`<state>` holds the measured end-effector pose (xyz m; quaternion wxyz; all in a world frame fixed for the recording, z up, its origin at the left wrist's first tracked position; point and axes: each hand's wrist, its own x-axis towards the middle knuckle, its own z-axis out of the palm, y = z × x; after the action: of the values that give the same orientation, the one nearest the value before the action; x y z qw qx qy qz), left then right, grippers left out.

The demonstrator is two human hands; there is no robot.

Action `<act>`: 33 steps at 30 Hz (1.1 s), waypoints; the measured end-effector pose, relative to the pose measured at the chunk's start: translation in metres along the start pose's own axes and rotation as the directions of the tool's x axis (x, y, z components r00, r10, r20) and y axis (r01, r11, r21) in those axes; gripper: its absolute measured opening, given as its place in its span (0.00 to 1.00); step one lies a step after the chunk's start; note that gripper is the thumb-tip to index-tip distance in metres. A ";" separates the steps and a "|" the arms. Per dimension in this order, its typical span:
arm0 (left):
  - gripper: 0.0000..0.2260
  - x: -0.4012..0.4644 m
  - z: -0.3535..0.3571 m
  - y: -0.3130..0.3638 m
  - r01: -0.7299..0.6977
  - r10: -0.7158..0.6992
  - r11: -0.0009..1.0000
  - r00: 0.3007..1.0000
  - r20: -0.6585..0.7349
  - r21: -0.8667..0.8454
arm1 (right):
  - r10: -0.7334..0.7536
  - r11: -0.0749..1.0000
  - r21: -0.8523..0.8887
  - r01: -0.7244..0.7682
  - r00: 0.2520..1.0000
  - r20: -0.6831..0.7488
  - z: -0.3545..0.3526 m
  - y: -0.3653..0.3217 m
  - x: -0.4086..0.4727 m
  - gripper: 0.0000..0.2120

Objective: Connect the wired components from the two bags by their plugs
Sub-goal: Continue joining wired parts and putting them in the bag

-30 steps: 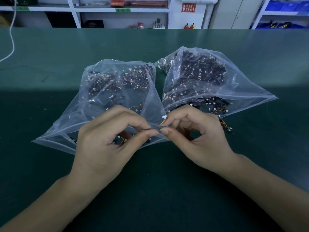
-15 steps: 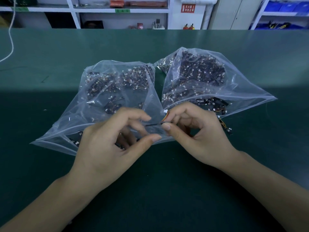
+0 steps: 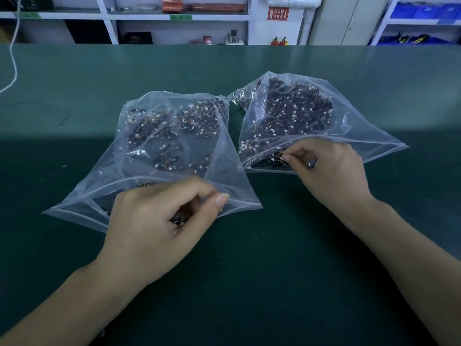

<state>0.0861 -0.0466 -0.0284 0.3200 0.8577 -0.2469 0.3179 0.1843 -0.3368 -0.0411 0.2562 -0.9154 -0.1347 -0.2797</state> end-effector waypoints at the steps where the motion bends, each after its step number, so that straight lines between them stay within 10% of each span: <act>1: 0.15 0.000 -0.001 -0.002 -0.022 0.021 0.999 1.000 0.013 0.037 | 0.008 1.000 -0.021 -0.008 1.000 0.009 0.000 0.001 0.001 0.02; 11: 0.07 0.005 -0.005 -0.021 -0.098 -0.031 0.912 0.952 0.304 0.399 | 0.046 0.995 -0.097 -0.039 0.996 0.079 -0.002 -0.004 -0.001 0.10; 16: 0.19 0.009 -0.012 -0.017 -0.050 -0.110 0.919 0.921 0.374 0.392 | 0.031 1.000 -0.008 -0.030 0.996 0.082 -0.001 -0.016 -0.005 0.10; 33: 0.04 0.006 -0.010 -0.022 -0.092 0.016 0.951 0.969 0.247 0.296 | -0.247 0.924 0.304 0.231 0.969 0.017 0.003 -0.053 -0.022 0.11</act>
<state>0.1001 -0.0256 -0.0271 0.1423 0.9219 -0.2554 0.2541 0.1474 -0.2935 -0.0351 0.3524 -0.8499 -0.2931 -0.2600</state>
